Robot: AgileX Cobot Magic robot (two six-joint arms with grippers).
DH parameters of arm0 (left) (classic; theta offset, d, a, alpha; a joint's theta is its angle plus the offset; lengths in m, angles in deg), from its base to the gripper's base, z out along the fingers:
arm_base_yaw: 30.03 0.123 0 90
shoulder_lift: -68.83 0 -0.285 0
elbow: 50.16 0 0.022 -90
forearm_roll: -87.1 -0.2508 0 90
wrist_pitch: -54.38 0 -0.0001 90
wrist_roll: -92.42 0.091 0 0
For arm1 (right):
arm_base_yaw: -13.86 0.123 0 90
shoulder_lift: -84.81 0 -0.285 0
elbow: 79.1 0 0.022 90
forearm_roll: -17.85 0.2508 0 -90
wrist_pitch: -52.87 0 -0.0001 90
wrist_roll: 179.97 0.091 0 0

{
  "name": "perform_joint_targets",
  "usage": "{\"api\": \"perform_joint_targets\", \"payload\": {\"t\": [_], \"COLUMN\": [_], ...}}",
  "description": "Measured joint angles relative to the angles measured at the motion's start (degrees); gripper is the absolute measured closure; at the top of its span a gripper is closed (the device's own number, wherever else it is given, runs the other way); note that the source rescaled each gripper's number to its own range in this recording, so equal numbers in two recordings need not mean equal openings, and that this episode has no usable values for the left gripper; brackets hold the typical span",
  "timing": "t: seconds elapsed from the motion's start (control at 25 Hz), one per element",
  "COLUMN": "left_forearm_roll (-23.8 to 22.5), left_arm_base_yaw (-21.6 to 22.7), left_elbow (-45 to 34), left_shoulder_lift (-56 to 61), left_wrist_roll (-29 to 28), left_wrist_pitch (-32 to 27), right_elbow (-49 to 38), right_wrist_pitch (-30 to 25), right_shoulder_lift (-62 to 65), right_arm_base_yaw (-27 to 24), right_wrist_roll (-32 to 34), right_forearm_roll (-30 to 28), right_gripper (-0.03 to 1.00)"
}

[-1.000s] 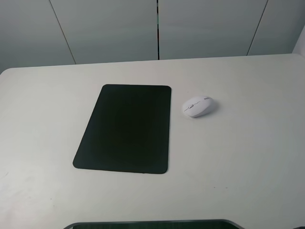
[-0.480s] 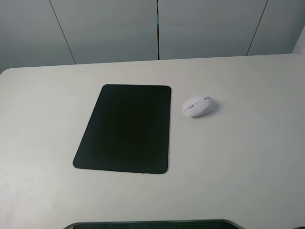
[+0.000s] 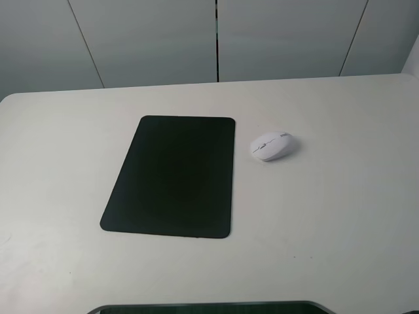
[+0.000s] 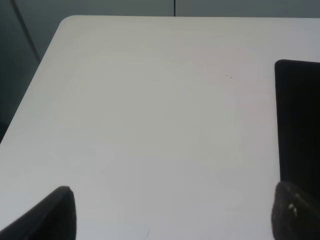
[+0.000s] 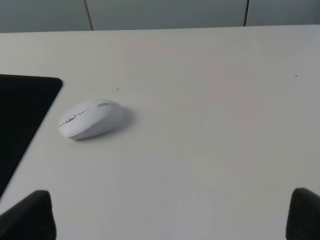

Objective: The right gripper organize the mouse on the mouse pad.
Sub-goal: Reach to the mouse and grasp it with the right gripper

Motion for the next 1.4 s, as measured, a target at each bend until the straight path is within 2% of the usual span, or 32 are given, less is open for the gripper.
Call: {"api": "perform_joint_targets", "payload": {"t": [1.4], "left_forearm_roll": [0.00], "left_arm_base_yaw": [0.00], "left_elbow": [0.00], "left_shoulder_lift": [0.00], "left_wrist_roll": [0.21], "left_wrist_pitch": [0.00], "right_elbow": [0.00], "right_wrist_pitch": [0.00], "right_shoulder_lift": [0.00], "right_arm_base_yaw": [0.00], "right_wrist_roll": [0.00], "right_forearm_roll": [0.26], "right_gripper": [-0.03]}}
